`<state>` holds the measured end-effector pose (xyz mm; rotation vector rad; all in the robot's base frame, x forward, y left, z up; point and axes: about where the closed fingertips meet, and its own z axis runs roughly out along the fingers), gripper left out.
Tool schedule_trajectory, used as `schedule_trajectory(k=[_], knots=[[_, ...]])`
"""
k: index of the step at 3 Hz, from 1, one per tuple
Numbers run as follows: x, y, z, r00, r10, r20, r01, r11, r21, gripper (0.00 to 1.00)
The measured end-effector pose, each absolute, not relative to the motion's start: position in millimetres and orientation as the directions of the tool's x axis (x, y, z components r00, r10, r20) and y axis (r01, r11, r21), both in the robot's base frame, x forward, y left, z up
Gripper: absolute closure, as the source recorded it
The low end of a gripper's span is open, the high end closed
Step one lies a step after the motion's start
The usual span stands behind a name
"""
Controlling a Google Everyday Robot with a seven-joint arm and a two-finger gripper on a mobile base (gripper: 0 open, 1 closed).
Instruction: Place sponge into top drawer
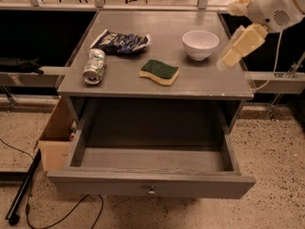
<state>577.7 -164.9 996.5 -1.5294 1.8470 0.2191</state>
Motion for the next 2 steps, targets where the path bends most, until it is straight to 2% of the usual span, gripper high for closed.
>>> schedule_trajectory(k=[1, 2], knots=[[604.4, -146.6, 992.6, -0.034, -0.761, -0.648, -0.918, 0.28, -0.28, 0.0], [626.1, -126.5, 973.8, -0.076, -0.814, -0.576, -0.931, 0.264, -0.251, 0.0]])
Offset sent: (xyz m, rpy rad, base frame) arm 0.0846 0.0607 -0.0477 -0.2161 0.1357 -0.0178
